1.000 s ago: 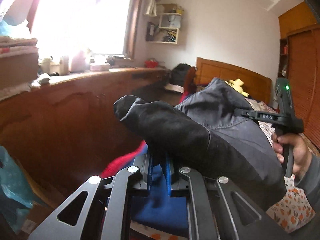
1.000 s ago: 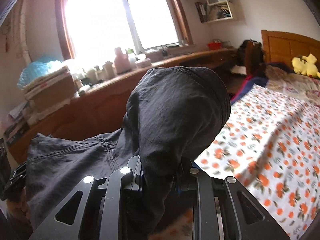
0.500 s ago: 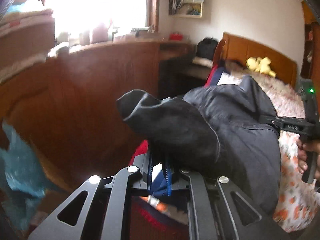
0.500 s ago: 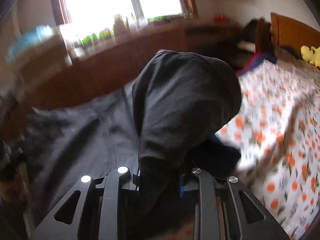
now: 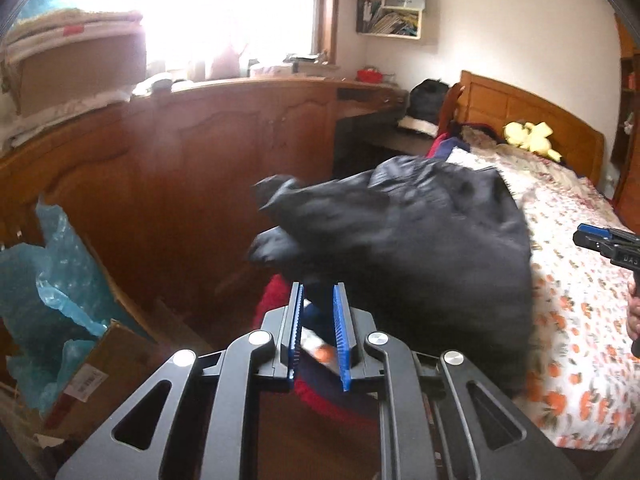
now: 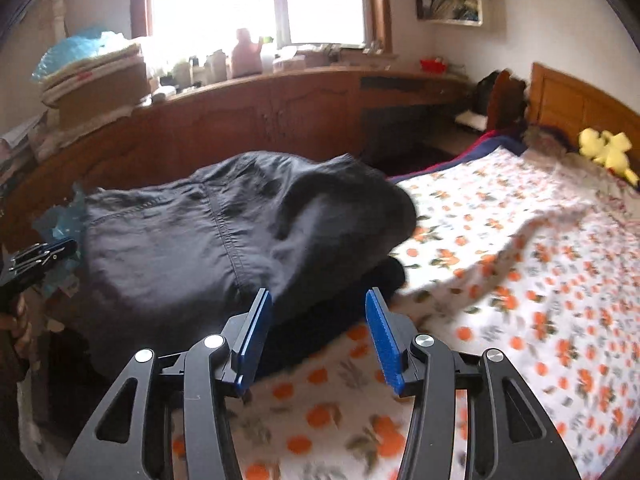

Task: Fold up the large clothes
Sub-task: 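Lift the folded trousers with both tools and carry them off the bed, then lower the trousers onto the pile and open both tools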

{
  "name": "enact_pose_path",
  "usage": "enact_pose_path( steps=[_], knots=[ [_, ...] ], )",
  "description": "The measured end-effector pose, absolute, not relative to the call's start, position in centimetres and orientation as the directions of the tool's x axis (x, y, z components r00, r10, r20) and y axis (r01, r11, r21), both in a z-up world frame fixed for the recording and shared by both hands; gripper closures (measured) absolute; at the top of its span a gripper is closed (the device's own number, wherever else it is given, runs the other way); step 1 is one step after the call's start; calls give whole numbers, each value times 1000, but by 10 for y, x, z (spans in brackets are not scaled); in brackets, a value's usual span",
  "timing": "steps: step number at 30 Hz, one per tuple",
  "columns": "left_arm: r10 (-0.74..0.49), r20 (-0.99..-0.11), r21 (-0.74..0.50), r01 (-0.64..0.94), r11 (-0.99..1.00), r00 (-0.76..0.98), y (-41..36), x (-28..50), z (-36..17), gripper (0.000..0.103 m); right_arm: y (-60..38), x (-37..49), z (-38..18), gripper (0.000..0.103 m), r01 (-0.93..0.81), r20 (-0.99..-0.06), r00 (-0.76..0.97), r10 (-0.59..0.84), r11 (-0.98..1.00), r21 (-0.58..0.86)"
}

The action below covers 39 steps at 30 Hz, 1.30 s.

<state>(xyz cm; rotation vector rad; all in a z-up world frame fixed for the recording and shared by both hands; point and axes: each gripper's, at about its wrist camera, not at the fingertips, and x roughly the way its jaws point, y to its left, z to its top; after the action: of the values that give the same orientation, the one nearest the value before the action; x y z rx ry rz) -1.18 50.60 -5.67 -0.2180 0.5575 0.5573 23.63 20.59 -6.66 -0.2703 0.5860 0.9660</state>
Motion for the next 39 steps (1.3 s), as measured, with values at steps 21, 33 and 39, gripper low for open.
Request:
enact_pose_path(
  steps=[21,33,39],
  knots=[
    [213,-447,-15,-245,969,869,242,31,7,2,-49,143,-4,35,-664,-437,667,603,748,18],
    [16,-425,-49,-40,998,905,111,57,12,2,-151,94,-3,8,-505,-371,798,475,863,18],
    [-46,-407,-59,24,998,912,60,59,15,2,-185,74,0,8,-431,-350,837,421,901,53]
  ],
)
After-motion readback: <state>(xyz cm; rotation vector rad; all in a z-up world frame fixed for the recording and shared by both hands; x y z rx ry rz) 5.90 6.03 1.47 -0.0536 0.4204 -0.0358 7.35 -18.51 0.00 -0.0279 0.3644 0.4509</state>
